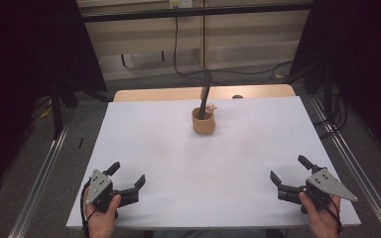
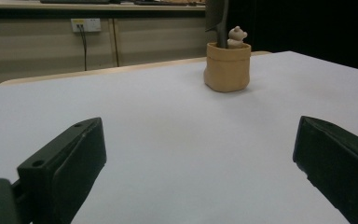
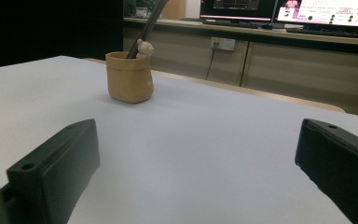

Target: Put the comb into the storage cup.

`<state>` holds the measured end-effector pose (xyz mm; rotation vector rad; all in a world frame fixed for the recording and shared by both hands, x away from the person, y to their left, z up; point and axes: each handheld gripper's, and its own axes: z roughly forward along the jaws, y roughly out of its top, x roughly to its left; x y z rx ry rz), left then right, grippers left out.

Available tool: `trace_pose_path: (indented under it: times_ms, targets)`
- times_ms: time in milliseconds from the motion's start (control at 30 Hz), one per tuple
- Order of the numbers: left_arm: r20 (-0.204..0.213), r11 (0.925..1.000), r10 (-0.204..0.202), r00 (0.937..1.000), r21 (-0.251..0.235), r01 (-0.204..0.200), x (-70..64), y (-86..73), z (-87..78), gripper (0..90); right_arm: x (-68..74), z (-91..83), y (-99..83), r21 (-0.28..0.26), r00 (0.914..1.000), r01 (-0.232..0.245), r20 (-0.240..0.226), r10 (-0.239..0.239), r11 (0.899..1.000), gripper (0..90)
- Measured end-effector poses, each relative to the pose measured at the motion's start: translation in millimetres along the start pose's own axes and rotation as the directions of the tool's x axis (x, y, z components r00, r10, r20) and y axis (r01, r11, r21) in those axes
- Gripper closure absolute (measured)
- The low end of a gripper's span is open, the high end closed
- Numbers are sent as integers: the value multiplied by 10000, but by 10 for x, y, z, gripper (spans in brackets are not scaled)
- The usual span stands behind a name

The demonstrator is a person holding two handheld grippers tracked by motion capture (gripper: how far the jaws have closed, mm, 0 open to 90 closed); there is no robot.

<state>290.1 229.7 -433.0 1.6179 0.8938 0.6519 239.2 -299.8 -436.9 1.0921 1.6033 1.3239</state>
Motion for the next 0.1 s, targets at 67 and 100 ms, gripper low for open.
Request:
trace_pose_path:
  times_ms: [67,100]
  targets:
    - [-30,9999,-41,10000,-144,40,0,-3,-9,27,-1,-2,2,12,10000,24,5,-24,10000,0]
    - [-30,9999,-41,10000,-144,40,0,-3,-9,26,-1,-2,2,12,10000,24,5,-24,10000,0]
